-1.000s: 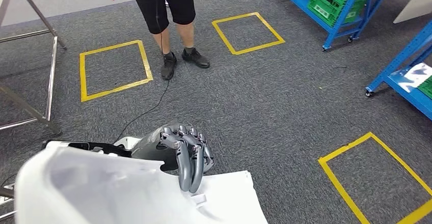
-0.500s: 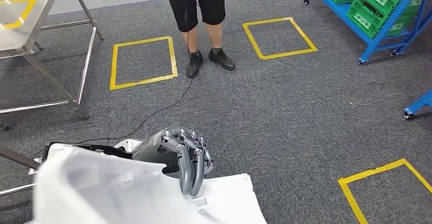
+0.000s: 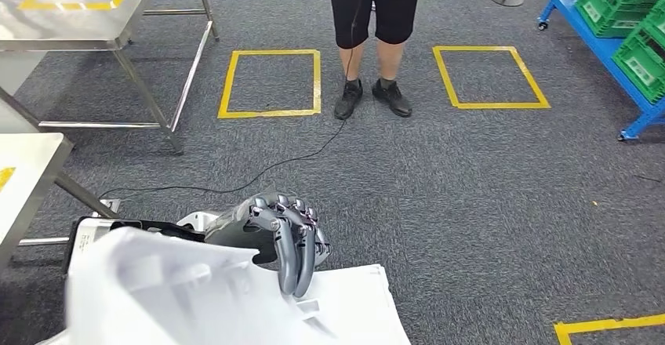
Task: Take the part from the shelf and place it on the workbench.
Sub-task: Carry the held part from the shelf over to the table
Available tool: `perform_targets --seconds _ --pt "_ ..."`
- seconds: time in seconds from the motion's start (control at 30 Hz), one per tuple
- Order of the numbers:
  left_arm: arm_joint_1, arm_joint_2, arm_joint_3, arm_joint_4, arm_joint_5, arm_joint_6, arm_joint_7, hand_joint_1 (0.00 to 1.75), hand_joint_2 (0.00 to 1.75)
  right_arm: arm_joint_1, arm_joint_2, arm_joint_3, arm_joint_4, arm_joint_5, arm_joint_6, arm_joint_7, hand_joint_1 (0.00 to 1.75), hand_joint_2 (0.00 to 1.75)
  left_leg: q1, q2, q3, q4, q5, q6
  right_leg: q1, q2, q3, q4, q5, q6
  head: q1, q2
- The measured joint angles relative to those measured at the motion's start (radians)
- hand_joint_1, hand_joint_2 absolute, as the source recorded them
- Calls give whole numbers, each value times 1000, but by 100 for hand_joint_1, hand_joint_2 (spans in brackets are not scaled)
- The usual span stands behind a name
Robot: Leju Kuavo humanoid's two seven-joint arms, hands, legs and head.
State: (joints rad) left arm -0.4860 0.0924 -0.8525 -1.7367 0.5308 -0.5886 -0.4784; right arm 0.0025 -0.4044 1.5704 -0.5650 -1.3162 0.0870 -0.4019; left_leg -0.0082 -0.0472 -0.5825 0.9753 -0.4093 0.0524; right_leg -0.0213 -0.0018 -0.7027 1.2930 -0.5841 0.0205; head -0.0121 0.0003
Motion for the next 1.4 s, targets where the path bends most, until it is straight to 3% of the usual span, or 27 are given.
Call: perform_targets --seconds 0.03,0.07,0.13,0.2,0.27,0.3,0.37,0.43,0.5,0.53,0.57,0.63,0.67,0.7,0.77,0.83,0.9,0.97,1.03,1.07,1.13,1.17,1.23,1.3,1.33,1.4 --pt "1 0 0 1 -1 0 0 171 175 1 0 0 0 0 0 0 0 0 1 -17 0 1 -1 -1 -3 1 -3 -9 13 10 0 0" --pt "2 0 0 2 -1 -1 0 171 175 0 0 0 0 0 0 1 0 0 4 -33 0 4 -2 -4 -8 4 14 -57 39 22 0 0" --pt "2 0 1 2 -2 -1 0 171 175 0 1 0 0 0 0 1 0 0 7 -62 -3 17 -10 -16 -17 31 75 -196 99 42 2 0" --pt "2 0 2 3 -2 -1 0 171 175 -2 3 0 0 0 0 1 0 0 7 -83 -11 29 -18 -30 -18 48 110 -268 127 32 4 0" --pt "2 2 3 3 -4 -1 0 171 175 -7 3 0 0 -1 1 1 0 0 10 -96 -16 33 -20 -39 -14 36 114 -271 130 10 4 0" --pt "2 3 4 3 -4 -1 0 171 175 -9 3 0 0 -5 0 2 0 0 11 -89 -19 36 -22 -42 -13 30 115 -271 131 4 4 0" --pt "1 5 6 3 -4 -1 0 171 175 -8 3 -1 0 -15 -2 5 0 0 12 -33 -43 87 -51 -49 -13 18 120 -273 130 -9 1 0" --pt "2 7 7 3 -5 0 0 171 175 -4 2 -2 0 -23 -6 11 0 0 12 27 -106 214 -112 -54 -7 7 122 -273 126 -19 -2 0" --pt "6 9 7 4 -5 0 0 171 175 0 1 -2 0 -26 -11 18 0 0 13 41 -167 326 -147 -54 -2 -5 123 -273 123 -23 -2 0" --pt "8 10 7 4 -5 0 0 171 175 1 2 -2 0 -28 -13 20 0 0 13 42 -173 331 -137 -52 1 -10 125 -273 121 -24 -2 0" --pt "10 11 7 4 -6 0 0 171 175 1 2 -2 0 -30 -13 22 0 0 12 42 -157 295 -110 -48 3 -13 127 -273 120 -25 -2 0" --pt "12 12 9 3 -6 -1 0 171 175 0 4 -2 0 -33 -14 24 0 0 5 50 -85 152 -45 -34 6 -18 134 -273 115 -25 -2 0" --pt "11 12 10 3 -6 -1 0 171 175 -1 5 -2 0 -34 -15 25 0 0 0 55 -56 94 -27 -27 7 -19 135 -274 114 -23 -1 0" --pt "11 12 12 3 -6 -1 0 171 175 -1 5 -2 0 -36 -16 25 0 0 -5 59 -38 59 -20 -22 8 -21 135 -274 112 -21 -2 0" --pt "12 13 13 3 -6 -4 0 171 175 -1 7 -2 0 -39 -18 26 0 0 -12 57 -33 44 -23 -17 8 -26 135 -277 112 -13 -5 0" --pt "13 12 14 3 -6 -6 0 171 175 -1 7 -1 0 -39 -22 31 0 0 -7 51 -17 24 -16 -9 8 -27 133 -271 105 -6 -5 0" --pt "12 9 14 3 -6 -7 0 171 175 0 6 -1 0 -35 -29 35 0 0 -2 45 1 4 -8 -2 8 -17 99 -201 73 -9 -2 0" --pt "12 7 12 4 -6 -8 0 171 175 1 5 -1 0 -31 -32 37 0 0 -4 36 3 2 -7 2 6 -8 30 -71 27 -13 0 0" --pt "14 8 10 5 -7 -9 0 171 175 3 4 0 0 -29 -32 37 0 0 -3 19 3 3 -8 2 1 -6 -17 -1 15 -4 2 0" --pt "15 8 10 6 -7 -9 0 171 175 3 3 0 0 -28 -31 37 0 0 -2 8 3 4 -9 1 -2 -4 -12 -22 32 7 2 0" --pt "15 8 10 6 -7 -10 0 171 175 3 1 0 -2 -26 -31 37 0 0 1 -15 2 12 -13 -6 -12 16 46 -154 91 30 3 0" --pt "15 8 10 6 -7 -10 0 171 175 3 1 0 -2 -25 -30 37 0 0 1 -27 -2 21 -18 -13 -15 31 76 -215 114 34 4 0" --pt "15 8 10 6 -6 -10 0 171 175 2 0 0 -5 -22 -30 36 0 0 0 -45 -11 34 -24 -24 -16 47 104 -268 131 24 6 0" --pt "15 9 10 6 -6 -11 0 171 175 -1 0 0 -9 -21 -30 35 0 0 2 -58 -16 39 -26 -31 -12 30 108 -268 132 6 7 0" --pt "15 9 11 6 -6 -11 0 171 175 -1 0 0 -10 -21 -30 35 0 0 4 -53 -20 45 -31 -34 -12 22 110 -268 132 0 7 0" --pt "14 10 11 6 -6 -11 0 171 175 -1 0 0 -12 -20 -30 35 0 0 7 -15 -48 108 -68 -42 -12 5 116 -270 130 -11 4 0"
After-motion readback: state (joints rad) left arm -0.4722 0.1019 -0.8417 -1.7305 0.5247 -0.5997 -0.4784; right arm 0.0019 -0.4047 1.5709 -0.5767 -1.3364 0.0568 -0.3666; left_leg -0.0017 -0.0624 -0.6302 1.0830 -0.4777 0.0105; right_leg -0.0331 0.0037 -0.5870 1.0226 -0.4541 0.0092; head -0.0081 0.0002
